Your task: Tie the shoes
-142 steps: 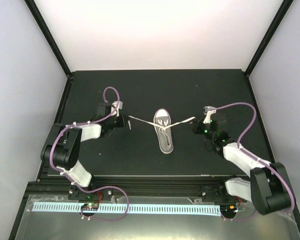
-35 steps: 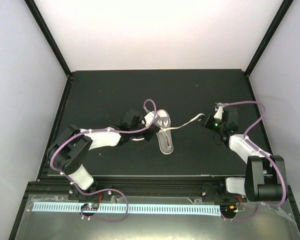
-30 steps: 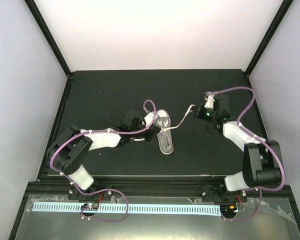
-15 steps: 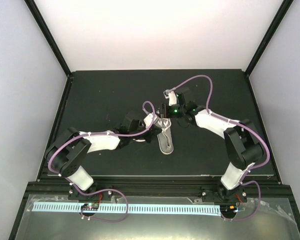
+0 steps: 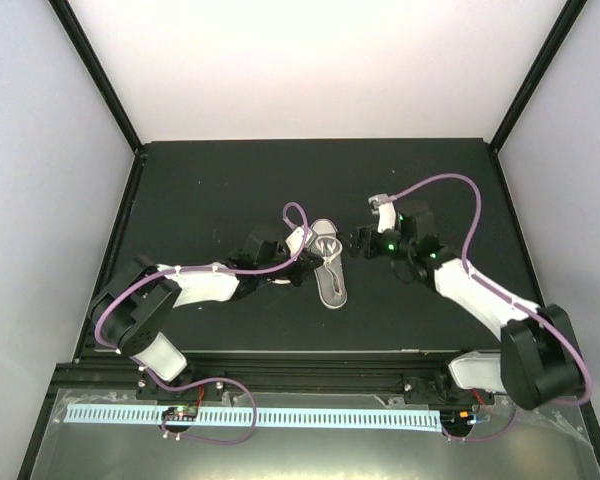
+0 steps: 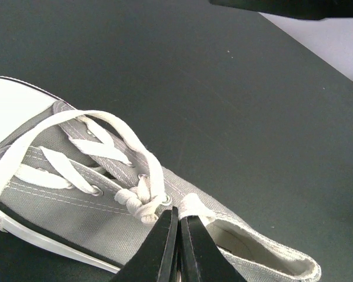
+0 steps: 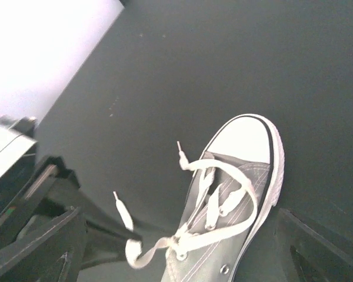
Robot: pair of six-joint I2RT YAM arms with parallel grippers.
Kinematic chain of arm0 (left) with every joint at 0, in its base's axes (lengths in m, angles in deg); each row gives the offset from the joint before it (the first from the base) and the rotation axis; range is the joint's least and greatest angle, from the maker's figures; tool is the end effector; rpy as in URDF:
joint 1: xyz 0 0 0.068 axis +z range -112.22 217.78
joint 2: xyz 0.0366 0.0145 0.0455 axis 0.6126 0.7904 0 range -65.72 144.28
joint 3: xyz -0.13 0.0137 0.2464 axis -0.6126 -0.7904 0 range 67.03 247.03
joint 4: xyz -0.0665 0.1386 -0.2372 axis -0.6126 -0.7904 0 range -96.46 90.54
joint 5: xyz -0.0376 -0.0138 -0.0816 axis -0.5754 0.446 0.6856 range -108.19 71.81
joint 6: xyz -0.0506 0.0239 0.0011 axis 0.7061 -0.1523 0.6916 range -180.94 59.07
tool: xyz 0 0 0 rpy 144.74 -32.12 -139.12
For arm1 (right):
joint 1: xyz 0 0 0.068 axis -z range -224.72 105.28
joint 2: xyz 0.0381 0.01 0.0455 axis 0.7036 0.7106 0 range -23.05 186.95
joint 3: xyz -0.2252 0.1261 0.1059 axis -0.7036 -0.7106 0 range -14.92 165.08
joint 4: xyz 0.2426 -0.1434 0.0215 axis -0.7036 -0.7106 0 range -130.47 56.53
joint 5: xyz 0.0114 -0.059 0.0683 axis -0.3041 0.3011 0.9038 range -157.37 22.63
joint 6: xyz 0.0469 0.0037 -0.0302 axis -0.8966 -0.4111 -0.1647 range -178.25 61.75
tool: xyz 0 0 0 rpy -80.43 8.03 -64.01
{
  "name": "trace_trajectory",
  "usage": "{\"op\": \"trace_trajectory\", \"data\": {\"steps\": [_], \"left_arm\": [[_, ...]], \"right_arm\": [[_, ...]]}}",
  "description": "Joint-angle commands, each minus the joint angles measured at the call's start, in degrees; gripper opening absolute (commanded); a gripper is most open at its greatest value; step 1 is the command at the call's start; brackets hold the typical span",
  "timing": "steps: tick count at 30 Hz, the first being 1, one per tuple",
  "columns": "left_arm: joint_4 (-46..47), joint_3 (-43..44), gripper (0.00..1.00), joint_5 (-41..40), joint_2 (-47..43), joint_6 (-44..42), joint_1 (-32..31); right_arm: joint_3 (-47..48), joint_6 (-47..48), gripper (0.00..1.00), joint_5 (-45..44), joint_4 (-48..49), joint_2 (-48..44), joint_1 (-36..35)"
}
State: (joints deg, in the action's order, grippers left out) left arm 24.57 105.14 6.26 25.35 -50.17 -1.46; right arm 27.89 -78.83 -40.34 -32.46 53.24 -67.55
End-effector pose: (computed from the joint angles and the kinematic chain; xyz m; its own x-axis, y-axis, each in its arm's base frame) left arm 0.2451 -0.2210 0.1536 -0.5280 0.2117 -0.8225 0.7713 0.5247 -0.3601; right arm 0.2731 0.1340 0.2204 -0.7089 0.0413 -0.7041 -0.4805 0.7025 0.5250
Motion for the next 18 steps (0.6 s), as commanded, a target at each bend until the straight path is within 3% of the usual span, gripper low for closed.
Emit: {"op": "trace_trajectory", "data": {"steps": [1, 4, 10, 18], "left_arm": [[0.93, 0.62, 0.02, 0.37, -1.55, 0.14, -0.35], [0.77, 0.86, 0.02, 1.05, -1.85, 0.41, -0.31], [0.38, 1.26, 0.02, 1.98, -1.78, 0.73, -0.32], [0.75, 1.49, 0.02, 2.77, -1.11, 1.34, -0.31]], "right_arm": [[-6.53, -1.07, 0.93, -1.54, 6.71, -6.01, -0.29], [-7.82, 1.02, 1.00, 4.16, 7.29, -5.02, -0.68], [-9.73, 1.85, 0.99, 7.81, 13.57, -0.91, -3.79], [-7.96, 1.14, 0.69, 18.56, 20.64, 8.29, -3.89]]}}
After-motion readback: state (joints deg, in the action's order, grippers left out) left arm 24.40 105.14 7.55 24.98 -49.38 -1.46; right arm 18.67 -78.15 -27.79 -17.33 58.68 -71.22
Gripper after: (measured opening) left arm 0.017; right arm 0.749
